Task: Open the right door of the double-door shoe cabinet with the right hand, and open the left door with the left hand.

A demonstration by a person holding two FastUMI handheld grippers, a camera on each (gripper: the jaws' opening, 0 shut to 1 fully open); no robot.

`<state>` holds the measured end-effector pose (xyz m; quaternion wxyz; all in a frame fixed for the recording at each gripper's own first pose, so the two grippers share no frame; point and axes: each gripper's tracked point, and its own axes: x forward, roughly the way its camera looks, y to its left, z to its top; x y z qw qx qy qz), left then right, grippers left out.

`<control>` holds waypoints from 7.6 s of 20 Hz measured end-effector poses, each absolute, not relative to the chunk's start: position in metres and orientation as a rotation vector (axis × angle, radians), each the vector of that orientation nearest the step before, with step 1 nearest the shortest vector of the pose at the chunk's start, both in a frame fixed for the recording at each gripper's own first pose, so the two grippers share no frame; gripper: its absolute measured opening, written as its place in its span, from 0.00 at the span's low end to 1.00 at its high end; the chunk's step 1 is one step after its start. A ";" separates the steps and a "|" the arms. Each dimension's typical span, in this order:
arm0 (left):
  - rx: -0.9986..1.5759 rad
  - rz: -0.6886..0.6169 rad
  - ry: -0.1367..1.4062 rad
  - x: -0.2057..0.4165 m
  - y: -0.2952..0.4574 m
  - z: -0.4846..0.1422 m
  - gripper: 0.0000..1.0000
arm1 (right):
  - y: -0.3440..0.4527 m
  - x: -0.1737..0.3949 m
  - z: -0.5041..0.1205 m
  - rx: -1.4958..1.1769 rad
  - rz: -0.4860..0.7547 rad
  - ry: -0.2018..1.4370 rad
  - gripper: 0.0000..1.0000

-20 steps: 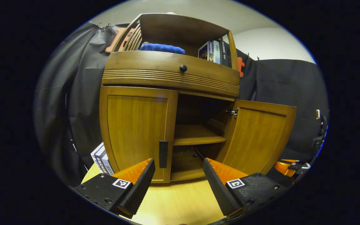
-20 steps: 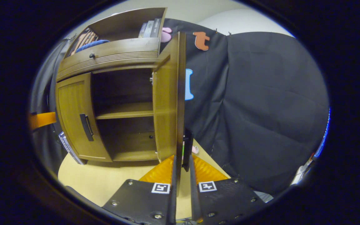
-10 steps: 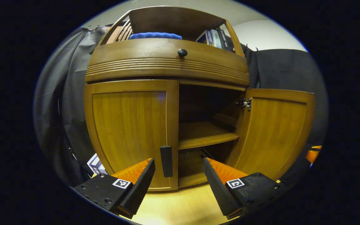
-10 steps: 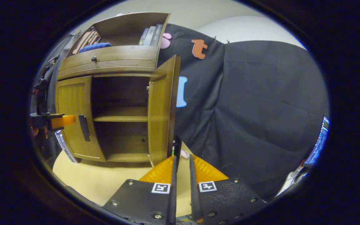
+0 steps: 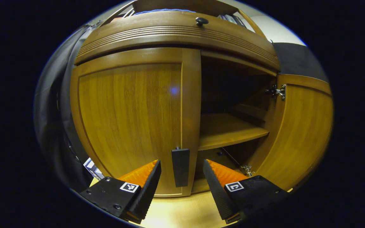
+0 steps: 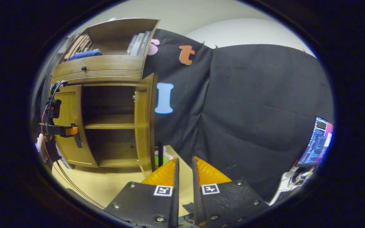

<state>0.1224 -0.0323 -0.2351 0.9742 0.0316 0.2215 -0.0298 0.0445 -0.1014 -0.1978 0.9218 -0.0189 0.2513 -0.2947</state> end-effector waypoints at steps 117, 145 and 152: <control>-0.165 0.577 0.432 -0.136 0.183 -0.182 0.28 | 0.115 0.151 -0.263 0.056 0.348 0.588 0.19; 0.051 0.048 0.049 -0.023 0.006 -0.032 0.20 | 0.051 0.153 -0.155 -0.015 0.075 0.340 0.19; 0.030 -0.028 -0.012 -0.016 -0.022 -0.006 0.19 | 0.039 0.156 -0.103 0.021 0.028 0.223 0.19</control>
